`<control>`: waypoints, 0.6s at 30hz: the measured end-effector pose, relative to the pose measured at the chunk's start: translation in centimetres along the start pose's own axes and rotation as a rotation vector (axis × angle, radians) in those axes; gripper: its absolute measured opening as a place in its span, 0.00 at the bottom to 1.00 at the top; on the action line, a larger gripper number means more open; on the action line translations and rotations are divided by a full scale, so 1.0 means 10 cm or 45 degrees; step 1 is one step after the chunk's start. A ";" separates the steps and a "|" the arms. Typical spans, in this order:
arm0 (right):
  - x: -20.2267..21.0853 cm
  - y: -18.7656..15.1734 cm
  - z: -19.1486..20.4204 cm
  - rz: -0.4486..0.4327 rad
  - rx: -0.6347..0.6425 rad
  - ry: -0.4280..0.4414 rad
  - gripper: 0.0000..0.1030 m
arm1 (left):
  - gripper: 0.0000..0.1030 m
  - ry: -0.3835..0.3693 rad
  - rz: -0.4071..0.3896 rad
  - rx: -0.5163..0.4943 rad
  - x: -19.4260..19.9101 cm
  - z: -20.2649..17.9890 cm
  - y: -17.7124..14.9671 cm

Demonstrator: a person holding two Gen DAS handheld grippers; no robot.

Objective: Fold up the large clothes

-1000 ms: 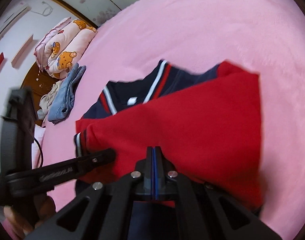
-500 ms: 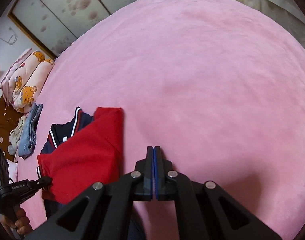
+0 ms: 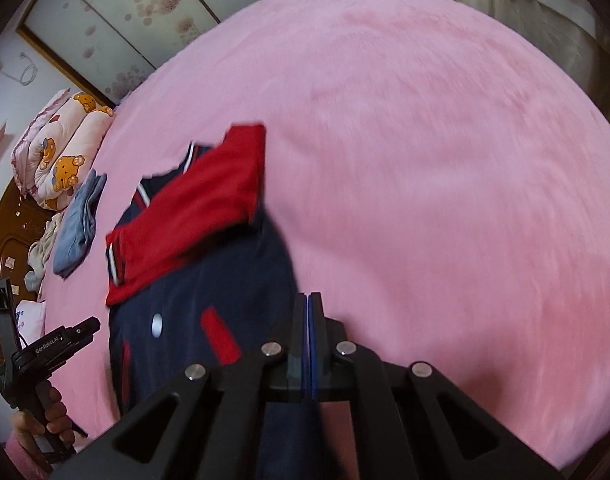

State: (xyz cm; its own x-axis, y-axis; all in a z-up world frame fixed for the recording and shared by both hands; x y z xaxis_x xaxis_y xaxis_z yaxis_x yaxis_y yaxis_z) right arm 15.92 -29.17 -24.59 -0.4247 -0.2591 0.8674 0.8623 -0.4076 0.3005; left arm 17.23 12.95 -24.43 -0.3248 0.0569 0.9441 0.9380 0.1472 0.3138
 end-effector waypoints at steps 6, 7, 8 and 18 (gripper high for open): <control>0.22 -0.55 -0.07 0.039 -0.078 0.008 0.17 | 0.60 0.009 0.022 -0.031 0.30 0.23 -0.51; 0.24 -0.61 -0.08 0.041 -0.088 0.009 0.28 | 0.62 0.004 0.031 -0.032 0.33 0.26 -0.59; 0.27 -0.68 -0.09 0.039 -0.100 0.010 0.35 | 0.64 -0.004 0.043 -0.030 0.34 0.29 -0.67; 0.31 -1.21 -0.31 0.068 -0.174 -0.057 0.39 | 0.64 -0.063 0.236 0.016 0.17 0.53 -1.37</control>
Point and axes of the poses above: each gripper's, at about its wrist camera, not at the fingertips, and x roughly against the way its jaws point, z to its left, y to its top, the point moved 6 cm from there along -x, roughly the way its jaws point, and after that the axes turned 6 degrees about -x, right-handed, at the moved point
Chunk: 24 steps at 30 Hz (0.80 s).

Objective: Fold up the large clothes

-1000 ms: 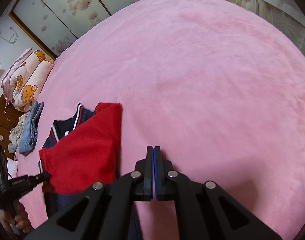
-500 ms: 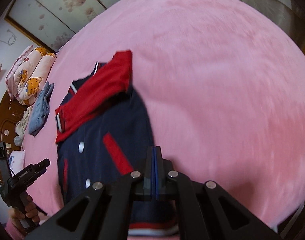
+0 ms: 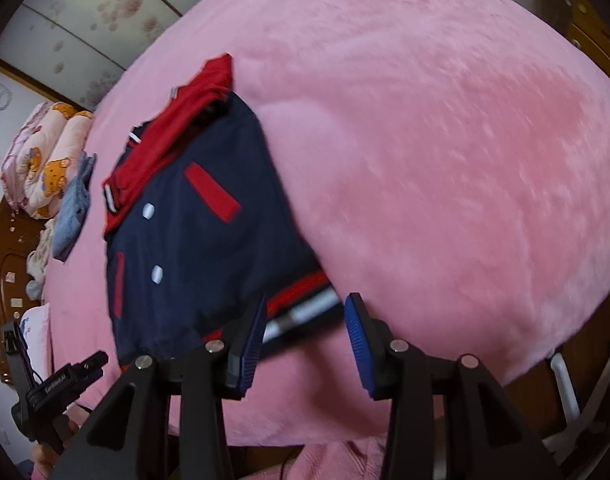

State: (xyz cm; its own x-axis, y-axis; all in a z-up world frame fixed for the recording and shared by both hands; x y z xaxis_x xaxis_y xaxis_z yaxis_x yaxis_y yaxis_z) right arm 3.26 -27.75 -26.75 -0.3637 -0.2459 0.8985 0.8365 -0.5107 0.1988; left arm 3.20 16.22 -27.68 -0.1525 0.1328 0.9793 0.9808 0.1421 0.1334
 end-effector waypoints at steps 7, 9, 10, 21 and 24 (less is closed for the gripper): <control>-0.06 -0.12 -0.17 -0.004 -0.071 0.032 0.39 | 0.64 -0.167 0.061 0.138 -0.21 0.11 -0.17; -0.09 -0.11 -0.19 0.007 -0.083 0.040 0.39 | 0.64 -0.212 0.073 0.171 -0.23 0.12 -0.17; -0.10 -0.10 -0.18 0.009 -0.080 0.041 0.39 | 0.64 -0.235 0.079 0.188 -0.24 0.12 -0.17; -0.22 -0.05 0.01 0.015 0.025 0.040 0.24 | 0.24 -0.370 0.117 0.191 -0.31 -0.09 -0.16; -0.22 -0.07 0.08 0.053 0.017 0.094 0.12 | 0.15 -0.386 0.120 0.237 -0.30 -0.12 -0.15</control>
Point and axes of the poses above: each gripper's, at about its wrist camera, not at the fingertips, and x roughly against the way its jaws point, z to its left, y to its top, the point moved 6 cm from there along -x, roughly the way its jaws point, and after that the axes turned 6 degrees about -x, right-handed, at the moved point
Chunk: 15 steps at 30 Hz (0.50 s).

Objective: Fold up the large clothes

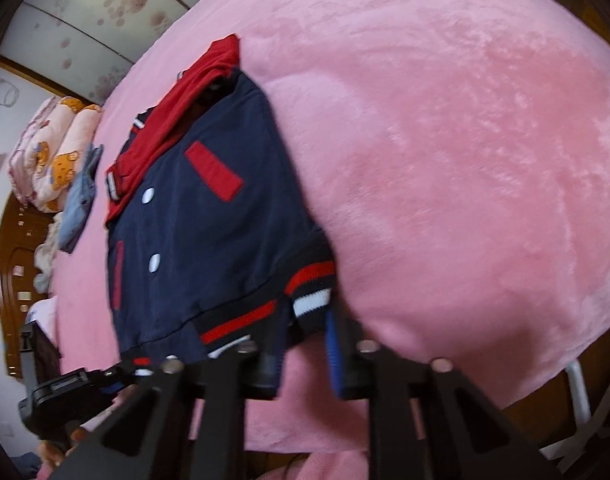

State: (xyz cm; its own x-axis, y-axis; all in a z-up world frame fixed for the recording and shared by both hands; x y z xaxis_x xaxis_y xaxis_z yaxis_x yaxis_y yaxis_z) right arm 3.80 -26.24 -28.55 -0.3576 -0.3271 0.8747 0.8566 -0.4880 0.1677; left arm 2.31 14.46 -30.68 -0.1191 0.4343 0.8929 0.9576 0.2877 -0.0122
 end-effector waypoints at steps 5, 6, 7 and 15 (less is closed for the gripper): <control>0.09 0.04 0.18 0.038 0.043 0.054 0.10 | 0.10 0.020 0.027 0.064 0.12 -0.07 0.03; 0.12 0.07 0.25 0.054 0.053 0.084 0.10 | 0.10 0.018 0.037 0.083 0.17 -0.10 0.05; 0.15 0.09 0.31 0.066 0.063 0.098 0.10 | 0.10 0.020 0.043 0.091 0.20 -0.12 0.06; 0.40 0.56 0.90 0.142 0.188 0.243 0.10 | 0.09 -0.037 0.000 0.033 0.74 -0.70 0.49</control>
Point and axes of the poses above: each gripper's, at about its wrist camera, not at the fingertips, and x roughly against the way its jaws point, z to its left, y to its top, the point moved 6 cm from there along -x, roughly the way its jaws point, and after that the axes turned 6 degrees about -x, right-handed, at the moved point
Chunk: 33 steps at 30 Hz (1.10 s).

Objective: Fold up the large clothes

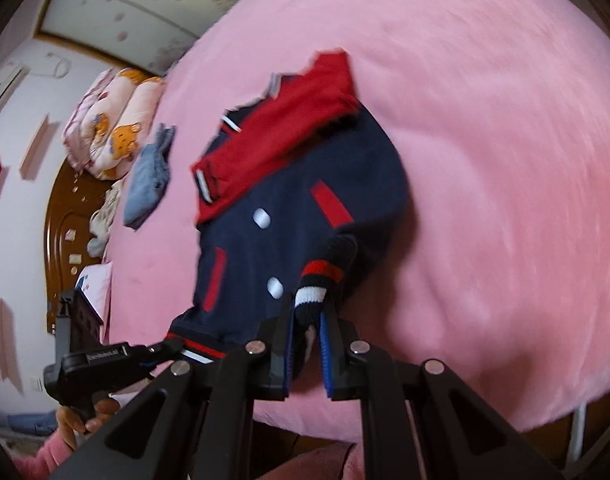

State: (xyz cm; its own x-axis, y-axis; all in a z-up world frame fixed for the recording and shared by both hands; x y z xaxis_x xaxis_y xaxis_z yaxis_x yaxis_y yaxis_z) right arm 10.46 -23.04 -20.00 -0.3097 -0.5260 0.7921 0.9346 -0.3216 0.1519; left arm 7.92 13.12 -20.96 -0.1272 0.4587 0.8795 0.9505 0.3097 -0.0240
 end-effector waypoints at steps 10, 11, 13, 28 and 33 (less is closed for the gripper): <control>0.24 1.08 0.57 -0.142 0.059 0.234 0.10 | 0.08 -0.164 -0.392 0.153 0.55 -0.44 1.13; 0.22 1.20 0.57 -0.159 0.035 0.243 0.10 | 0.08 -0.165 -0.428 0.169 0.56 -0.44 1.27; 0.14 1.38 0.52 -0.187 -0.025 0.241 0.10 | 0.08 -0.159 -0.474 0.192 0.54 -0.44 1.52; -0.76 2.25 0.31 -0.249 -0.243 0.013 0.12 | 0.06 0.012 -0.403 0.240 -0.23 -0.31 2.58; -0.81 2.38 0.24 -0.309 -0.306 -0.006 0.14 | 0.20 0.096 -0.404 0.165 -0.27 -0.35 2.74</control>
State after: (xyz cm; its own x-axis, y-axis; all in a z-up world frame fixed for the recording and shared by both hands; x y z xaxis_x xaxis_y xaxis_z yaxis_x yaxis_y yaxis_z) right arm 35.68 -24.54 -21.38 -0.5169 -0.4081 0.7525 0.7656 -0.6136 0.1932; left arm 35.30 17.42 -22.36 -0.3847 0.2613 0.8853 0.8226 0.5321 0.2005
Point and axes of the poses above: each gripper's, at about its wrist camera, not at the fingertips, and x roughly against the way its jaws point, z to its left, y to its top, the point moved 6 cm from there along -x, roughly the way its jaws point, and after that the axes turned 6 degrees about -x, right-handed, at the moved point
